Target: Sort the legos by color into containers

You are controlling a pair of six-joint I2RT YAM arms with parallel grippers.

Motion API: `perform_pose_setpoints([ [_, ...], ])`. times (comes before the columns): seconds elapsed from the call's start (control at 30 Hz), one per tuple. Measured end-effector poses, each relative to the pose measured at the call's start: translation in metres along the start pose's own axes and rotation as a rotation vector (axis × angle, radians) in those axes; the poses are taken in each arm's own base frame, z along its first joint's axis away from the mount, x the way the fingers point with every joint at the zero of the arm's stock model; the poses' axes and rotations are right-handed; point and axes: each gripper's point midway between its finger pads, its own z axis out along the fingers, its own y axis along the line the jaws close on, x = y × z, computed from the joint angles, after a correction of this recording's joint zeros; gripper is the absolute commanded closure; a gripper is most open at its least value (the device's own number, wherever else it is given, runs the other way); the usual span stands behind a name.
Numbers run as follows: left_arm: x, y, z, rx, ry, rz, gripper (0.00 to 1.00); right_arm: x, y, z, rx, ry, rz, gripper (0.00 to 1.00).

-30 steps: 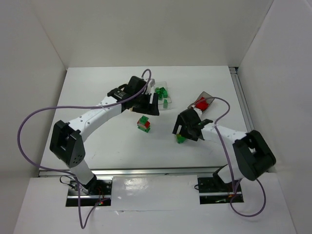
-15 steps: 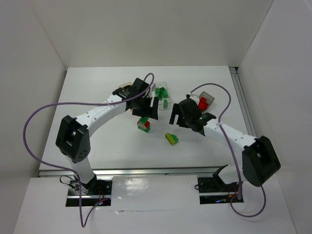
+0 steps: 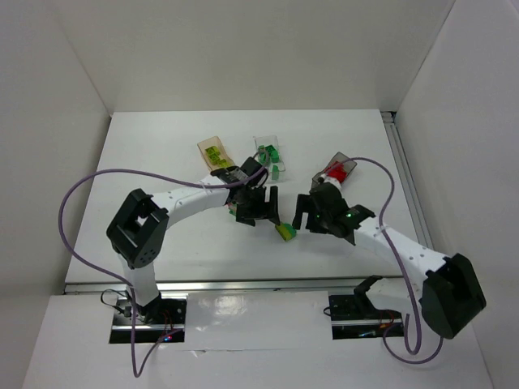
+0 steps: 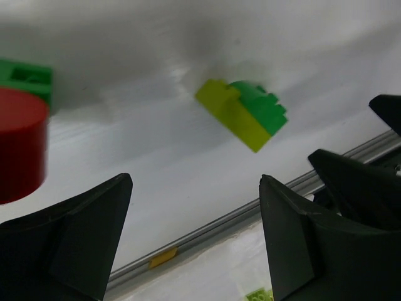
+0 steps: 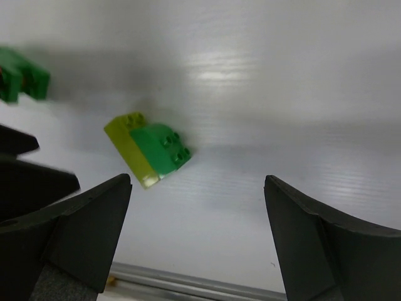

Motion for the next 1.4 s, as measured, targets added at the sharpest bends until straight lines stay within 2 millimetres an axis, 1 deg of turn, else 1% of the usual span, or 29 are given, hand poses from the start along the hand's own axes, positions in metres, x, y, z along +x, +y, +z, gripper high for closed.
perform_pose_setpoints([
  [0.07,0.004,0.014,-0.003,-0.031,-0.007,-0.069,0.09,0.019,0.007,0.007,-0.013,0.068,-0.090,0.02],
  [0.1,0.004,0.020,-0.008,-0.044,-0.022,-0.099,0.09,0.028,0.010,0.010,-0.020,0.101,-0.135,0.02],
  [0.13,0.001,0.021,-0.016,-0.046,-0.041,-0.114,0.09,0.037,0.014,0.014,-0.026,0.131,-0.185,0.02],
  [0.2,-0.012,0.019,-0.036,-0.026,-0.103,-0.146,0.09,0.050,0.021,0.020,-0.039,0.179,-0.270,0.02],
  [0.27,-0.026,0.014,-0.058,0.007,-0.171,-0.166,0.09,0.058,0.026,0.026,-0.045,0.207,-0.337,0.02],
  [0.33,-0.039,0.012,-0.079,0.033,-0.234,-0.176,0.11,0.060,0.030,0.033,-0.046,0.216,-0.383,0.03],
  [0.4,-0.047,0.010,-0.091,0.052,-0.271,-0.178,0.11,0.059,0.032,0.041,-0.041,0.216,-0.413,0.06],
  [0.43,-0.049,0.008,-0.095,0.059,-0.279,-0.178,0.11,0.058,0.032,0.045,-0.036,0.214,-0.425,0.09],
  [0.5,-0.052,0.008,-0.097,0.066,-0.283,-0.181,0.11,0.056,0.032,0.053,-0.028,0.206,-0.449,0.14],
  [0.53,-0.051,0.008,-0.098,0.069,-0.278,-0.181,0.11,0.056,0.031,0.056,-0.025,0.203,-0.459,0.18],
  [0.63,-0.051,0.009,-0.098,0.085,-0.262,-0.190,0.11,0.053,0.032,0.062,-0.025,0.186,-0.483,0.27],
  [0.67,-0.051,0.009,-0.099,0.094,-0.254,-0.194,0.11,0.051,0.034,0.063,-0.034,0.175,-0.492,0.31],
  [0.77,-0.055,0.016,-0.103,0.115,-0.242,-0.217,0.11,0.045,0.043,0.066,-0.072,0.136,-0.511,0.39],
  [0.83,-0.061,0.023,-0.107,0.126,-0.243,-0.235,0.11,0.043,0.048,0.067,-0.106,0.111,-0.522,0.50],
  [0.9,-0.065,0.030,-0.111,0.133,-0.245,-0.241,0.11,0.042,0.049,0.064,-0.127,0.097,-0.532,0.56],
  [0.93,-0.068,0.035,-0.113,0.138,-0.247,-0.249,0.11,0.042,0.050,0.062,-0.138,0.092,-0.534,0.62],
  [1.0,-0.072,0.044,-0.117,0.143,-0.249,-0.254,0.11,0.038,0.054,0.057,-0.160,0.073,-0.541,0.62],
  [1.1,-0.074,0.048,-0.121,0.161,-0.241,-0.253,0.11,0.024,0.064,0.042,-0.200,0.015,-0.536,0.62],
  [1.17,-0.074,0.042,-0.123,0.198,-0.221,-0.239,0.09,0.012,0.072,0.027,-0.236,-0.036,-0.529,0.62],
  [1.23,-0.073,0.031,-0.123,0.259,-0.188,-0.209,0.04,0.001,0.079,0.011,-0.271,-0.085,-0.521,0.62],
  [1.3,-0.070,0.018,-0.120,0.325,-0.154,-0.176,0.02,-0.012,0.086,-0.007,-0.306,-0.143,-0.507,0.62],
  [1.4,-0.060,-0.007,-0.110,0.423,-0.080,-0.122,0.01,-0.028,0.095,-0.027,-0.336,-0.196,-0.495,0.62],
])
